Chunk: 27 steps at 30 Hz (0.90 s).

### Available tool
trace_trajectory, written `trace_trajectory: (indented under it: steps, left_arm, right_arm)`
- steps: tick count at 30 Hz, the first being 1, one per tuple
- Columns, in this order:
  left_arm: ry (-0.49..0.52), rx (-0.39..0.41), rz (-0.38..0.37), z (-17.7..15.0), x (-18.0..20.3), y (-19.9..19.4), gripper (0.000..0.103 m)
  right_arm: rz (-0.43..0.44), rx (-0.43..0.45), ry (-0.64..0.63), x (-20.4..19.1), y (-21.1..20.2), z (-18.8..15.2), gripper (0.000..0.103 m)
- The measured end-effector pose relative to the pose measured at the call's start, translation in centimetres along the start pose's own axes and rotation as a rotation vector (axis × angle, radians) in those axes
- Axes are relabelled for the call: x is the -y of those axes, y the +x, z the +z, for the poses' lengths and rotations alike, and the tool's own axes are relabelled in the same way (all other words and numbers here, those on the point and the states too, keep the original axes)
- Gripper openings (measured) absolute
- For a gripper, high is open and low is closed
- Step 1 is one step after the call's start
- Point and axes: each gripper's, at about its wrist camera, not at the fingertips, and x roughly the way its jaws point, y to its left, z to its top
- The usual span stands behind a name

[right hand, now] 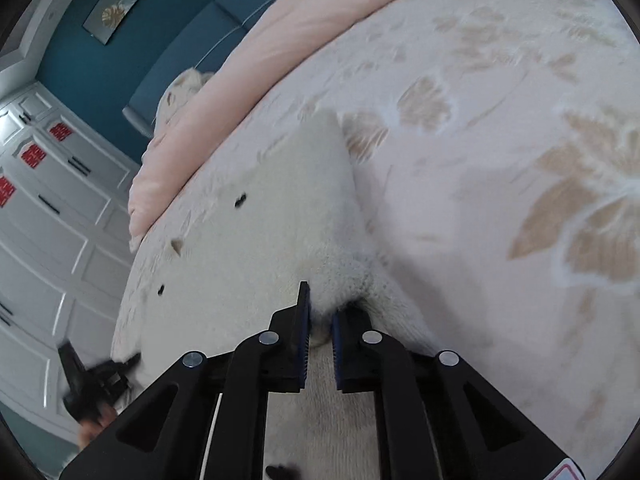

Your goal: Fold small clothes

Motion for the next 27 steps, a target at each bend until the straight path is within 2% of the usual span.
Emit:
trace_trajectory:
  steps: [2,6,8,10,11,13,15,16,17,19,21,23,25,26,27]
  left_arm:
    - [-0.041,0.002,-0.023,-0.3,-0.4,-0.3,0.006]
    - [-0.054,-0.012,-0.027,-0.1,-0.4,0.0,0.007]
    - [-0.049,-0.010,-0.023,-0.2,-0.3,-0.4,0.008]
    - [-0.081,-0.008,-0.033,-0.1,-0.4,-0.7,0.008]
    - [-0.111,-0.007,-0.047,0.1,-0.7,-1.2,0.009]
    - [-0.206,0.001,-0.133,0.3,-2.9,-3.3,0.015]
    - [-0.285,0.046,-0.161,0.8,-6.3,-5.9,0.030]
    - [-0.330,0.087,-0.144,1.1,-8.5,-7.5,0.043]
    - [-0.365,0.118,-0.116,1.4,-10.4,-8.7,0.052]
    - [-0.475,0.196,-0.010,2.3,-15.9,-11.8,0.060]
    - [-0.585,0.262,0.106,3.3,-21.5,-14.6,0.061]
    - [-0.664,0.332,0.172,4.7,-26.3,-16.9,0.061]
    - [-0.689,0.373,0.214,5.9,-28.6,-18.0,0.060]
    - [-0.692,0.380,0.224,6.5,-29.5,-18.1,0.059]
    - [-0.690,0.370,0.226,7.3,-30.4,-17.8,0.053]
  right_arm:
    - [-0.007,0.020,0.005,-0.3,-1.5,-0.2,0.010]
    - [-0.027,0.155,-0.093,-3.1,-4.5,-0.2,0.016]
    - [-0.048,0.109,-0.136,-4.1,-2.4,0.4,0.016]
    - [-0.143,0.018,-0.152,-3.9,0.9,0.5,0.015]
    - [-0.194,-0.042,-0.148,-3.4,2.7,0.0,0.009]
    - [-0.175,0.020,-0.143,-3.8,1.2,-0.6,0.014]
    - [-0.135,0.079,-0.221,-6.3,-1.4,-2.2,0.017]
    - [-0.112,0.093,-0.272,-7.3,-2.3,-3.4,0.018]
    - [-0.096,0.089,-0.313,-7.9,-2.7,-4.5,0.020]
    - [-0.083,0.069,-0.391,-8.9,-2.9,-6.9,0.025]
    - [-0.087,0.003,-0.444,-9.3,-2.0,-9.5,0.038]
    - [-0.119,-0.068,-0.434,-8.9,-0.5,-10.5,0.038]
    - [-0.108,-0.078,-0.409,-8.7,-0.1,-9.9,0.041]
    - [-0.092,-0.086,-0.390,-8.4,0.1,-9.7,0.041]
    - [-0.079,-0.090,-0.376,-8.2,0.1,-9.6,0.041]
